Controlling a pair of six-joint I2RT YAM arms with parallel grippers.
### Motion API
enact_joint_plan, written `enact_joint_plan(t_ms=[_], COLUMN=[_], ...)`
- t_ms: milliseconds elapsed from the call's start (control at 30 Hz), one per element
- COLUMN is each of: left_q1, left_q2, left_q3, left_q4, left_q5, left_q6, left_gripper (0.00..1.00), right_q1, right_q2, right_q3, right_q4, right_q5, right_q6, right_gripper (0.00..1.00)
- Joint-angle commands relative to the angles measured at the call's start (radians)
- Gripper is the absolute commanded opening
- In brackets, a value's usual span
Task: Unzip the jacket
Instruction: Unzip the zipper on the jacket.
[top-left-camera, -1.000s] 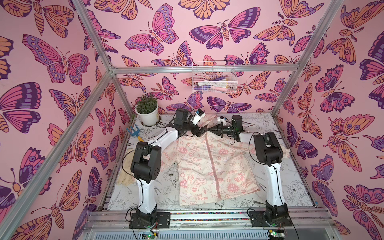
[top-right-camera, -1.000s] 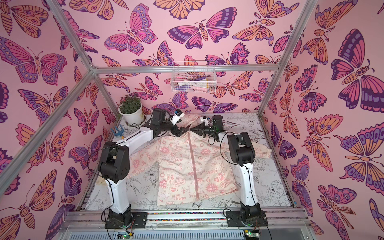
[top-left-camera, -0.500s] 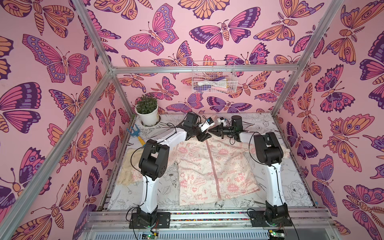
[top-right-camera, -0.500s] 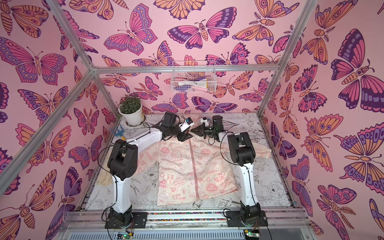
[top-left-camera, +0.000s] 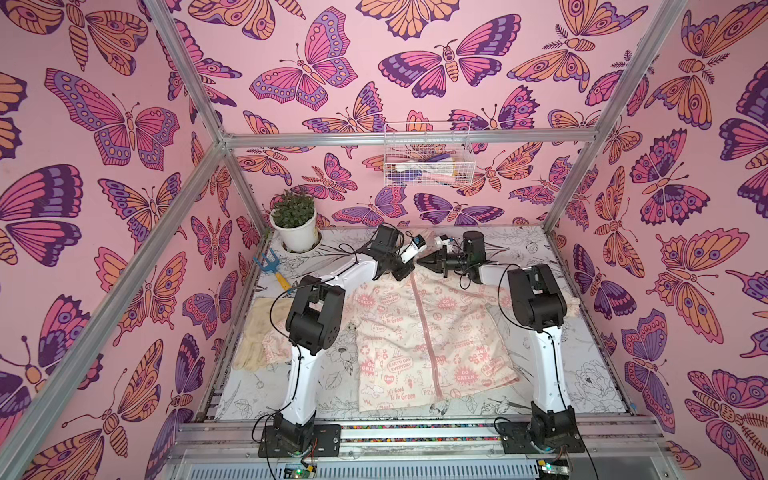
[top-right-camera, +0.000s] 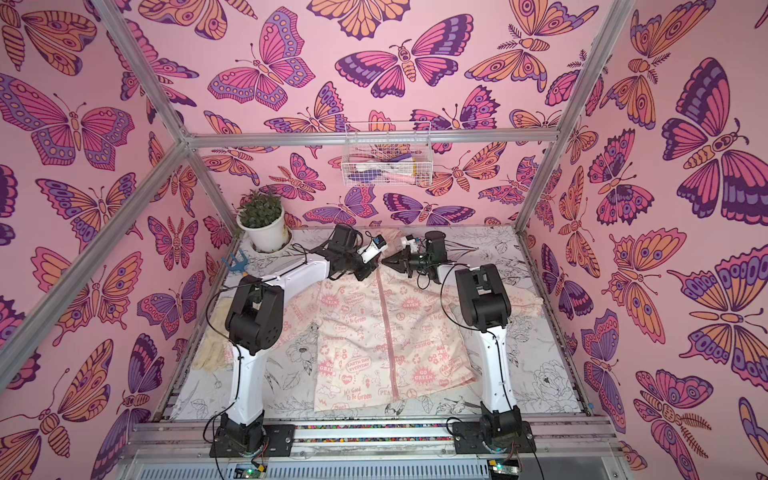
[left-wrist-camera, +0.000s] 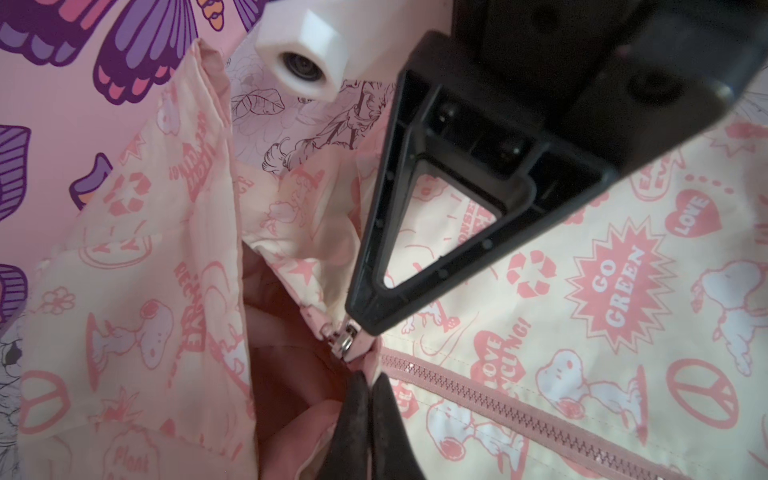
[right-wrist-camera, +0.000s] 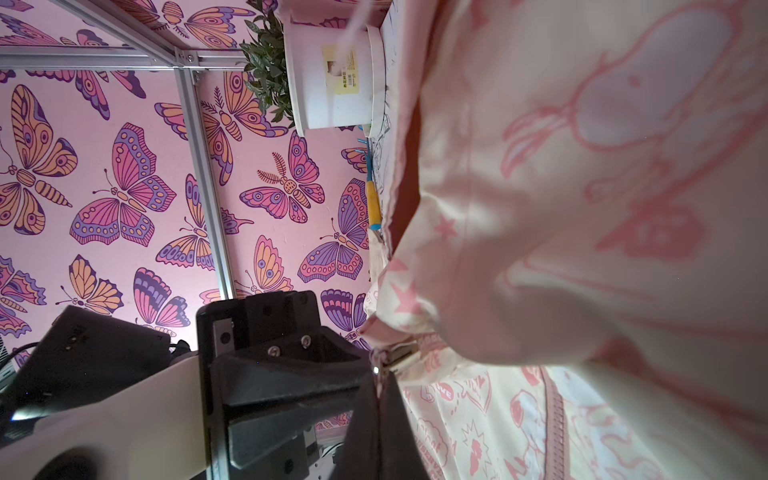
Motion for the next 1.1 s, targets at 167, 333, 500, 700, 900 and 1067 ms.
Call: enact_joint_plan(t_ms=[167, 333, 500, 700, 900, 1067], left_q1=[0.003, 0.004, 0.008, 0.012, 0.021, 0.024], left_q2=[0.015, -0.007, -0.021, -0.034, -0.052, -0.066], left_q3=[0.016, -0.015, -0.038, -0.057, -0.082, -0.094], left_q4=[-0.011, 0.016, 0.044, 0.08, 0.106, 0.129], left_q5=[-0.02, -0.01, -0.009, -0.002, 0.005, 0.012], left_q6=[-0.016, -0.017, -0.025, -0.055, -0.075, -0.085], left_gripper=[0.0, 0.0, 0.0, 0.0, 0.0, 0.0], right_q1=[-0.012, -0.012, -0.012, -0.012, -0.01, -0.01], right_q2=[-0.012, 0.012, 0.029, 0.045, 0.05, 0.057], right_q3=[0.037, 0.052, 0.062, 0.069, 0.083, 0.091], right_q4=[0.033, 0.038, 0.032, 0.015, -0.061, -0.083], right_q5=[-0.002, 0.004, 0.005, 0.015, 0.021, 0.03], right_q6=[0.052, 0.073, 0.079, 0.082, 0.039, 0.031], right_gripper=[0.16, 0.3, 0.34, 0.3, 0.3, 0.27])
